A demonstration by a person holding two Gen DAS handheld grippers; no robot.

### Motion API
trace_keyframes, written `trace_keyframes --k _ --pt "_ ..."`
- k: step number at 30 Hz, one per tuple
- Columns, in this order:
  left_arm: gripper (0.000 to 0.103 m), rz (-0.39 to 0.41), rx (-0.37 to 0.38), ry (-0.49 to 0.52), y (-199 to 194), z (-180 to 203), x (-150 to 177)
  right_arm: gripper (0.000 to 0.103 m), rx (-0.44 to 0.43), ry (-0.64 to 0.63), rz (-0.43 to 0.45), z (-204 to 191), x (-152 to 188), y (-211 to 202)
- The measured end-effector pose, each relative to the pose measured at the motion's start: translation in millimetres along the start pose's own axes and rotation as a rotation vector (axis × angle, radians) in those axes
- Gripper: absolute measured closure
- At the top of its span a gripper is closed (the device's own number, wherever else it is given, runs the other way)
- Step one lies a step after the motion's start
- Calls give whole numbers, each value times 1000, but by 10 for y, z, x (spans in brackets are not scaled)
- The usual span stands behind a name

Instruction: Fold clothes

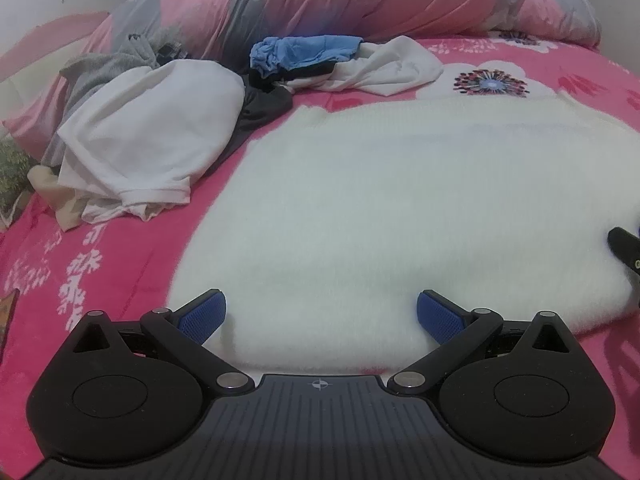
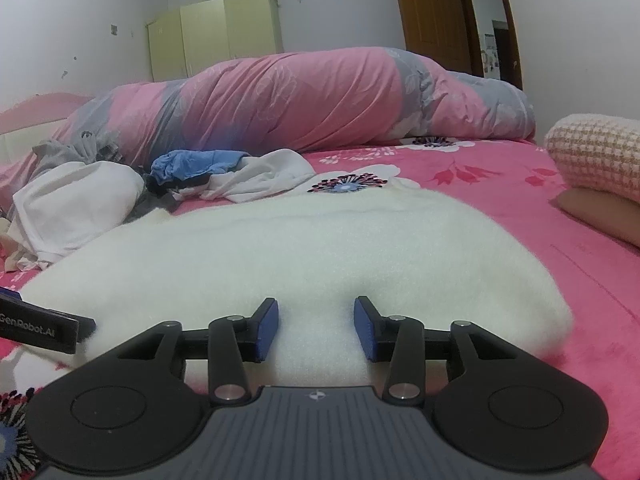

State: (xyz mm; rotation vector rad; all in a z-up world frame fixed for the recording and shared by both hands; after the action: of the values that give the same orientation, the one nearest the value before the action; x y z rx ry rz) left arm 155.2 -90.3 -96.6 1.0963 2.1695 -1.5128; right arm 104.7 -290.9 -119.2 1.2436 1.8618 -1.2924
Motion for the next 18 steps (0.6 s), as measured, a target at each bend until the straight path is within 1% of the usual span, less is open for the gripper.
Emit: trace_keyframes --k 2,4,7,10,13,18 --pt "0 0 -9 6 -1 9 -5 30 -16 0 -5 -10 4 -3" --pt "0 0 -16 9 -4 16 -7 20 -34 -24 -13 -61 29 -4" --pt "0 0 -15 0 -1 13 0 16 -21 -53 1 -111 53 -11" --pt "0 -2 -7 -17 6 -1 4 9 -23 -39 15 -97 48 -42" --pt "0 0 4 -29 12 -14 11 8 -31 -13 26 -67 35 -68" --pt "0 31 35 -58 13 -53 52 7 -20 -5 41 -53 27 -85"
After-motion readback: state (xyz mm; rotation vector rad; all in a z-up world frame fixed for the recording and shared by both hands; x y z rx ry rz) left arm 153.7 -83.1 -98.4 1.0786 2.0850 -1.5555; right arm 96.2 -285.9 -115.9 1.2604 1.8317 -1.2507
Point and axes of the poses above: each gripper's, at about its wrist camera, not at the fingertips, and y roughly the way its jaws point, z to its right, x to its underside, the point moved 5 cm from there along y, roughly the way its jaws point, and after that the axes turned 15 degrees about y, right-handed, at the moved point
